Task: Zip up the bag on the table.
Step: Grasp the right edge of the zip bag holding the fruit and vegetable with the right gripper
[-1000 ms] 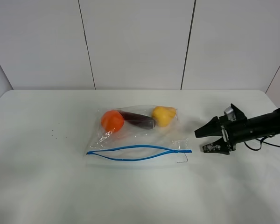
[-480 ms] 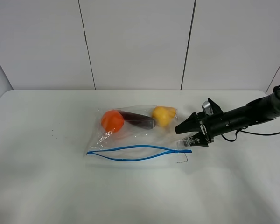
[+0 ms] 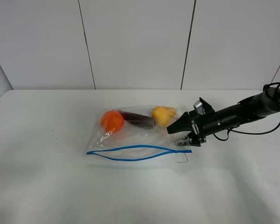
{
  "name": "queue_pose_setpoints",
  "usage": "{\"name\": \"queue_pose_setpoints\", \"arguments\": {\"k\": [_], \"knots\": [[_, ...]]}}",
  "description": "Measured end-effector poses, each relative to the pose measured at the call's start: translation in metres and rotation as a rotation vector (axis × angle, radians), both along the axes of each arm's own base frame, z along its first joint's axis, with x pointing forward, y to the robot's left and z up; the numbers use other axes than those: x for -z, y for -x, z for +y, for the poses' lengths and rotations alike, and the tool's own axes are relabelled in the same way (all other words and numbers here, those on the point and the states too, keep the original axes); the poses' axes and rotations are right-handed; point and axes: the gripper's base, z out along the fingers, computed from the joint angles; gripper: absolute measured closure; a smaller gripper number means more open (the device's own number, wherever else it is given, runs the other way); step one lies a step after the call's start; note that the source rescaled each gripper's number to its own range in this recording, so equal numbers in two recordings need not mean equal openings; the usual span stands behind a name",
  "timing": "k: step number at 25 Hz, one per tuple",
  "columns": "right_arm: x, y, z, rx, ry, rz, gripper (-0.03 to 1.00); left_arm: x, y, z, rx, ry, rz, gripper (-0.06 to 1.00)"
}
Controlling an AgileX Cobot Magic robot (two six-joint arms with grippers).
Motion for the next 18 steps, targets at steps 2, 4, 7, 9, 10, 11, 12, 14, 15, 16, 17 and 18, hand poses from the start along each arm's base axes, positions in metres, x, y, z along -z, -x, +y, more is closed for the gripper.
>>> {"name": "queue_pose_setpoints", "arguments": {"k": [2,4,7,9,10,11,12,14,15,16,17,18], "knots": [[0.0,0.0,0.0,0.002,0.0,0.003,0.07,0.0,0.0,0.0,0.0,0.0,0.0,-0.06],[0.0002,0.0003,-0.0001,0.002,0.003,0.012,0.13,0.0,0.0,0.0,0.0,0.0,0.0,-0.06],[0.0008,0.0012,-0.0004,-0.005,0.01,0.019,0.28,0.0,0.0,0.0,0.0,0.0,0.0,-0.06],[0.0014,0.002,-0.0007,-0.012,0.017,0.024,0.39,0.0,0.0,0.0,0.0,0.0,0.0,-0.06],[0.0016,0.0023,-0.0009,-0.015,0.02,0.026,0.43,0.0,0.0,0.0,0.0,0.0,0.0,-0.06],[0.0018,0.0026,-0.001,-0.017,0.023,0.029,0.45,0.0,0.0,0.0,0.0,0.0,0.0,-0.06],[0.0019,0.0027,-0.001,-0.017,0.024,0.032,0.46,0.0,0.0,0.0,0.0,0.0,0.0,-0.06],[0.0021,0.003,-0.0011,-0.019,0.026,0.035,0.48,0.0,0.0,0.0,0.0,0.0,0.0,-0.06],[0.0021,0.003,-0.0011,-0.019,0.026,0.035,0.48,0.0,0.0,0.0,0.0,0.0,0.0,-0.06],[0.0021,0.003,-0.0011,-0.018,0.026,0.036,0.48,0.0,0.0,0.0,0.0,0.0,0.0,-0.06],[0.0021,0.003,-0.0011,-0.018,0.026,0.036,0.48,0.0,0.0,0.0,0.0,0.0,0.0,-0.06],[0.0021,0.003,-0.0011,-0.018,0.026,0.036,0.48,0.0,0.0,0.0,0.0,0.0,0.0,-0.06]]}}
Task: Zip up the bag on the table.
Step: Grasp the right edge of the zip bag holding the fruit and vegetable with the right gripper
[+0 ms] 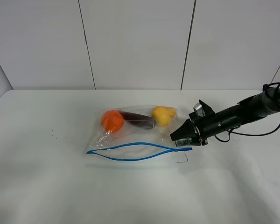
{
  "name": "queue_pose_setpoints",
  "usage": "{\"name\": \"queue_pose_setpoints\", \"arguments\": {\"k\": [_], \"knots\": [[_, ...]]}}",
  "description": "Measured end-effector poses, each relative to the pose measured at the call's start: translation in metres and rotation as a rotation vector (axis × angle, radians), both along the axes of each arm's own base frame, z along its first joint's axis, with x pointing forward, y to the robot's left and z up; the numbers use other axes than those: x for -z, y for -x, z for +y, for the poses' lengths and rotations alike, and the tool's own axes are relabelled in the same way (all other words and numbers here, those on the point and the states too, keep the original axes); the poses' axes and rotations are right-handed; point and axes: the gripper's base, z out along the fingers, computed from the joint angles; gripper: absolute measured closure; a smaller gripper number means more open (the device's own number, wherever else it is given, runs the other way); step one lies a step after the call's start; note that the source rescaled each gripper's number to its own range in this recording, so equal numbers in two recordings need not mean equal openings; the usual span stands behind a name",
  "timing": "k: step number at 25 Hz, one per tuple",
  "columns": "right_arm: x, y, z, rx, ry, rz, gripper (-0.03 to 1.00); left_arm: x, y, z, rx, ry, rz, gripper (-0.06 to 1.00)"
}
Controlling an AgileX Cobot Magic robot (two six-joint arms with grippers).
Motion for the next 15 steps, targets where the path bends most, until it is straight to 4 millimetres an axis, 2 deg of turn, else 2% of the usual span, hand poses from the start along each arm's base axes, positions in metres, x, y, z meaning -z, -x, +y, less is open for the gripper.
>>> {"name": "queue_pose_setpoints", "arguments": {"k": [3,13,15], "knots": [[0.0,0.0001,0.0,-0.001,0.0,0.0,0.51,0.0,0.0,0.0,0.0,0.0,0.0,-0.06],[0.0001,0.0001,-0.0001,-0.001,0.001,0.002,0.94,0.0,0.0,0.0,0.0,0.0,0.0,-0.06],[0.0001,0.0001,-0.0001,-0.001,0.001,0.001,0.97,0.0,0.0,0.0,0.0,0.0,0.0,-0.06]]}}
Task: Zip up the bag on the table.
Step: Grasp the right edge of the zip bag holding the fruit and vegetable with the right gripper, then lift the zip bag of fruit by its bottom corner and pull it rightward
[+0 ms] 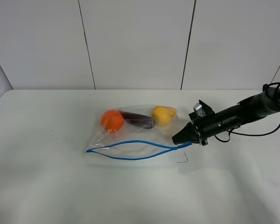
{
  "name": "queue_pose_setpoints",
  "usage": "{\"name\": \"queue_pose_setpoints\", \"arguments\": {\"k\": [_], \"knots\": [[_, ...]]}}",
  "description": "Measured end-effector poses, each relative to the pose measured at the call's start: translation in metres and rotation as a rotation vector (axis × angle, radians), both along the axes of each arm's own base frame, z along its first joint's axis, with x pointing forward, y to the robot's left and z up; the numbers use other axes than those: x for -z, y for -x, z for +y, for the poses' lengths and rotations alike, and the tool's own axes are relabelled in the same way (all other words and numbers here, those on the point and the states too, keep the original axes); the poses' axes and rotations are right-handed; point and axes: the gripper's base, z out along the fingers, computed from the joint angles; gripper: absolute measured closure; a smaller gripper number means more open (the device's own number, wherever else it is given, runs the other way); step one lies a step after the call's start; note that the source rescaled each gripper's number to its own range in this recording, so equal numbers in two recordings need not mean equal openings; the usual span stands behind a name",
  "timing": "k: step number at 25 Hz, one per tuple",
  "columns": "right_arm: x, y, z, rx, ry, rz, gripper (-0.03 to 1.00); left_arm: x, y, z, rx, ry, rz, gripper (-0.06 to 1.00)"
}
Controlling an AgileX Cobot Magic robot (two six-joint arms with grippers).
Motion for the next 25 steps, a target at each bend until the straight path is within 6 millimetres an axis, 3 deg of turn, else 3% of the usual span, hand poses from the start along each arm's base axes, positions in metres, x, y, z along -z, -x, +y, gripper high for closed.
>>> {"name": "queue_pose_setpoints", "arguments": {"k": [18,25], "knots": [[0.0,0.0,0.0,0.013,0.001,0.024,0.97,0.0,0.0,0.0,0.0,0.0,0.0,-0.06],[-0.031,-0.002,0.0,0.019,0.008,-0.042,0.97,0.0,0.0,0.0,0.0,0.0,0.0,-0.06]]}}
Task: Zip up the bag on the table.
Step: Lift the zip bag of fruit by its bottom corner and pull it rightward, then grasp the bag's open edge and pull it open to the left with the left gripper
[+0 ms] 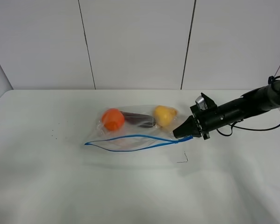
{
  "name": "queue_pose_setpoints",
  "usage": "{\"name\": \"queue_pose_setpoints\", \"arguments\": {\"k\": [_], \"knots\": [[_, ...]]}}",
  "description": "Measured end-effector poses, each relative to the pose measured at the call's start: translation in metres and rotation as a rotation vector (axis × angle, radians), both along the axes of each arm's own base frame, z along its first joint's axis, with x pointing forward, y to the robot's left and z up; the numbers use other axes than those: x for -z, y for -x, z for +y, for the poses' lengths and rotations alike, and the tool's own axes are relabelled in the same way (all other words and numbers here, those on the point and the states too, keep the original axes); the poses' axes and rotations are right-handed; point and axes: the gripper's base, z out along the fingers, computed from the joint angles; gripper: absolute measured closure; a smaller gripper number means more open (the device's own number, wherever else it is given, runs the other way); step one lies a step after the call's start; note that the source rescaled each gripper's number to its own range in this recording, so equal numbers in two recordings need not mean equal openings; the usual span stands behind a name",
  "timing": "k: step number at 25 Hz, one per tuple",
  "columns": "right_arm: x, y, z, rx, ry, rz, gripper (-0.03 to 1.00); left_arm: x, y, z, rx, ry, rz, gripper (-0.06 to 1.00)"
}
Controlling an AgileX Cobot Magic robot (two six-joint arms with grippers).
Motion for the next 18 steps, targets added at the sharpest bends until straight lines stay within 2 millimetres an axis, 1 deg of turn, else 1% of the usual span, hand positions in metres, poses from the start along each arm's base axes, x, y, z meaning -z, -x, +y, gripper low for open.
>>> {"name": "queue_pose_setpoints", "arguments": {"k": [3,10,12,15,17,18], "knots": [[-0.017,0.0,0.0,0.003,0.001,-0.039,0.97,0.0,0.0,0.0,0.0,0.0,0.0,-0.06],[-0.05,0.001,0.0,0.013,0.003,-0.106,0.97,0.0,0.0,0.0,0.001,0.001,0.0,-0.06],[-0.054,0.002,0.0,0.011,0.007,-0.116,0.97,0.0,0.0,0.0,0.001,0.001,0.0,-0.06],[-0.054,0.002,0.0,0.005,0.014,-0.115,0.97,-0.002,0.0,0.0,0.003,0.005,-0.02,-0.05],[-0.054,0.003,-0.001,0.001,0.019,-0.114,0.97,-0.008,-0.005,-0.001,0.01,0.008,-0.019,-0.05],[-0.054,0.003,-0.001,0.001,0.02,-0.113,0.97,-0.013,-0.01,-0.001,0.019,-0.007,-0.016,-0.04]]}}
